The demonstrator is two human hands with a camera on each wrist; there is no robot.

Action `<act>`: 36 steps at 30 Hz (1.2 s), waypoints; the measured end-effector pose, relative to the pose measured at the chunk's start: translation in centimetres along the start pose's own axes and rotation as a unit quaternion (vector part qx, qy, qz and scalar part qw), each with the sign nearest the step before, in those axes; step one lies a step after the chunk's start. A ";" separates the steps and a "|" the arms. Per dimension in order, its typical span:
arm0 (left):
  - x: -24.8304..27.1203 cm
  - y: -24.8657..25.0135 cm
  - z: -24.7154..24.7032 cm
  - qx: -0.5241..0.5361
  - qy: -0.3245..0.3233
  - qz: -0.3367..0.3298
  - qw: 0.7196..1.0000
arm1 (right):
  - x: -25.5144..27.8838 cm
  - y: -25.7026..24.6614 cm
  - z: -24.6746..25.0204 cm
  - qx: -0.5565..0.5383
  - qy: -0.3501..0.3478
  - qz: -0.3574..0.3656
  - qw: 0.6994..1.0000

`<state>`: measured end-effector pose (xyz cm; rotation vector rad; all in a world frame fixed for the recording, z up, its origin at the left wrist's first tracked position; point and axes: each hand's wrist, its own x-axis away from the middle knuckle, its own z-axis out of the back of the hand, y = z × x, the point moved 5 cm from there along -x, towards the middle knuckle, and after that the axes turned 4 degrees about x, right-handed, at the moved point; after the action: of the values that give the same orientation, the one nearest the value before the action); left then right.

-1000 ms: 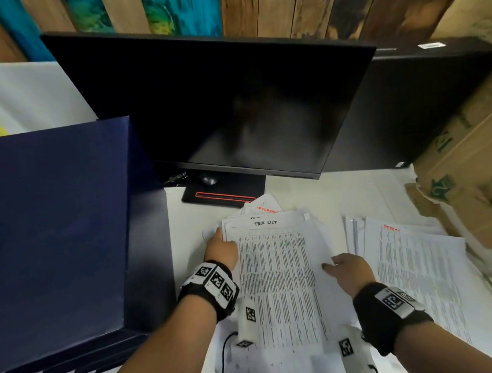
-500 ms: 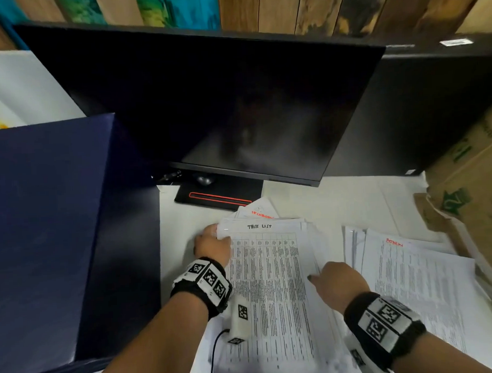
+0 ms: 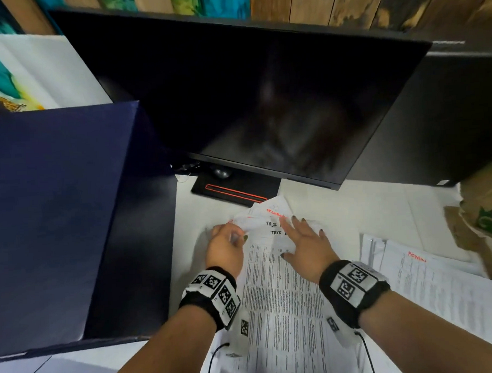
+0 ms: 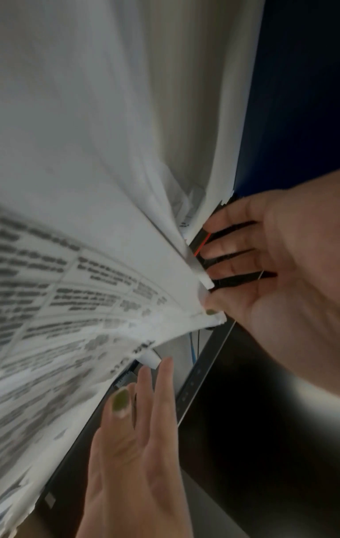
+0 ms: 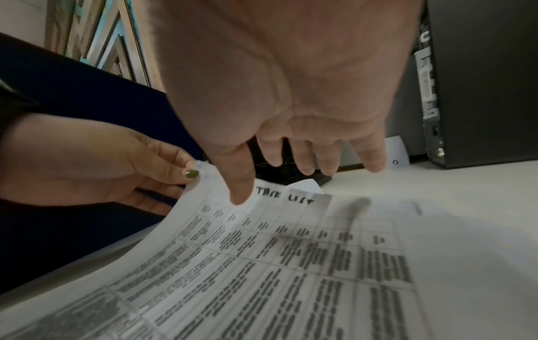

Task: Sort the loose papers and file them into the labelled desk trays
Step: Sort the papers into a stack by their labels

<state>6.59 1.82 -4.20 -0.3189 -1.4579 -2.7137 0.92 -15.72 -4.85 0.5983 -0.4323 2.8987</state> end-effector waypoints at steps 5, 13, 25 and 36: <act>0.4 0.0 0.1 0.010 -0.021 -0.023 0.999 | -0.9 -0.1 -0.8 0.003 0.007 0.001 1.000; -1.7 -0.6 -0.6 0.080 -0.026 0.044 0.996 | -2.0 0.1 -0.1 0.016 0.032 0.007 0.999; -3.8 -2.1 -1.8 0.097 -0.024 0.104 0.990 | -4.8 0.6 -0.6 0.047 0.039 -0.016 0.998; -4.8 -2.2 -1.9 -0.042 -0.050 0.074 0.995 | -5.8 0.2 0.7 0.002 0.128 0.002 0.992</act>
<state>10.69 1.17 -8.02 -0.5515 -1.2863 -2.6789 6.38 -16.67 -6.64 0.2184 -0.3920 2.9264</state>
